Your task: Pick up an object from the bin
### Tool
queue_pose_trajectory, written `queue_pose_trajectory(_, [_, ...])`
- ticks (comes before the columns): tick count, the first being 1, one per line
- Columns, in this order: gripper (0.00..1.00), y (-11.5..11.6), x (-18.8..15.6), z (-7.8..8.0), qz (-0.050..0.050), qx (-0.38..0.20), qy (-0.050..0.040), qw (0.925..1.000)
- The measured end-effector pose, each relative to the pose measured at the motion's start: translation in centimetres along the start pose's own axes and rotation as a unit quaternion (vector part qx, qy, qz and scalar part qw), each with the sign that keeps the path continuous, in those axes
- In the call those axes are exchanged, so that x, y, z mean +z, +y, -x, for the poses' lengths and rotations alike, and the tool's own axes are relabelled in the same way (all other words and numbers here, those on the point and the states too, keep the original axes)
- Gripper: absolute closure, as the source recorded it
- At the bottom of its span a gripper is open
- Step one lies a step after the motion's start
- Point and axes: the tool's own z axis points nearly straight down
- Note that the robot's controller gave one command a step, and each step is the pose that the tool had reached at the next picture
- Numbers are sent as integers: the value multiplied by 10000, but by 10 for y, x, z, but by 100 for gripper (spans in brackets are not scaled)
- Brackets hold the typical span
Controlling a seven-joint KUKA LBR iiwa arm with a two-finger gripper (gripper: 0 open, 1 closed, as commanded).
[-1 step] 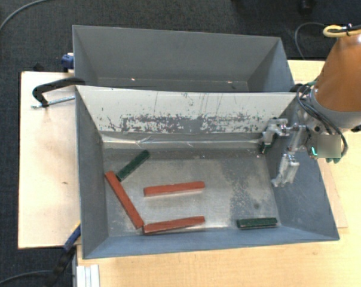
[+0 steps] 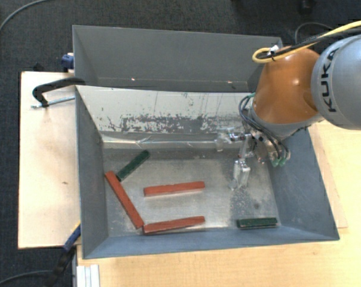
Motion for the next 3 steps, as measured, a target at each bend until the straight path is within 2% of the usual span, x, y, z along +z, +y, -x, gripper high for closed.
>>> queue_pose_trajectory(1, [0, 34, 71, 29, -11, 109, -19, 9999])
queue_pose_trajectory(2, [0, 81, 71, -23, -16, -1309, -15, 9914])
queue_pose_trajectory(3, [100, 80, 71, -23, -19, -1312, -17, 9913])
